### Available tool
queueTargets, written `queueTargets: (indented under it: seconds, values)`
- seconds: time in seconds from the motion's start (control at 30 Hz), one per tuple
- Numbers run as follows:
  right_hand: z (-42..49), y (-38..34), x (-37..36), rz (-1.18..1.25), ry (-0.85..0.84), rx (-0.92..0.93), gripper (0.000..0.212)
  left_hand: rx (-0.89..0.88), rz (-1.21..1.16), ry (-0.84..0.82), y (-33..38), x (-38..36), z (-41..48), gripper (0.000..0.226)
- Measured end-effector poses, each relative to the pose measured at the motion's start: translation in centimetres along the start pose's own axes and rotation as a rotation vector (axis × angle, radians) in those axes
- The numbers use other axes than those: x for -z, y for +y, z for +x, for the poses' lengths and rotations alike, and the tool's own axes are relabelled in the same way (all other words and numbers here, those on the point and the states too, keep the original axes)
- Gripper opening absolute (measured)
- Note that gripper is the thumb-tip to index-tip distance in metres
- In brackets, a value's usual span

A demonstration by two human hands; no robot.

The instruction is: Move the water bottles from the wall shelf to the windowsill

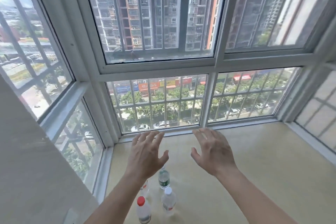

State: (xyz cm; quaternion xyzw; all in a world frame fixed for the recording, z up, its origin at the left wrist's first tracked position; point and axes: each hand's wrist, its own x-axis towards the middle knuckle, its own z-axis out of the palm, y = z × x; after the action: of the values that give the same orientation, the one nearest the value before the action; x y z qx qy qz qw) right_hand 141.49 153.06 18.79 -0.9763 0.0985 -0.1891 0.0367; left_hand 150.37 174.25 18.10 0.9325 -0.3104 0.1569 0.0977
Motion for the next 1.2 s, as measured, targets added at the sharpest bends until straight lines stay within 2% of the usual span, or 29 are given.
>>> queueTargets:
  seconds: [0.23, 0.43, 0.7, 0.97, 1.2]
  values:
    - [-7.9, 5.3, 3.9, -0.147, 0.029, -0.304, 0.053, -0.317, -0.148, -0.014, 8.0, -1.9, 2.0, 0.061]
    - [-17.6, 8.5, 8.0, -0.289, 0.054, -0.57, 0.048, -0.577, -0.293, -0.051, 17.3, -2.6, 1.0, 0.059]
    - [-28.6, 12.2, 12.5, -0.386, 0.076, -0.853, 0.053, -0.839, -0.383, -0.072, 28.7, -2.6, -1.8, 0.062]
    - [-36.2, 17.6, 13.8, -0.422, 0.146, -1.005, 0.046, -1.025, -0.428, -0.137, 39.9, -3.9, -4.3, 0.062]
    - [-40.7, 27.8, 14.4, -0.419, 0.177, -1.084, 0.041, -1.133, -0.412, -0.152, 52.3, -7.0, -3.5, 0.06]
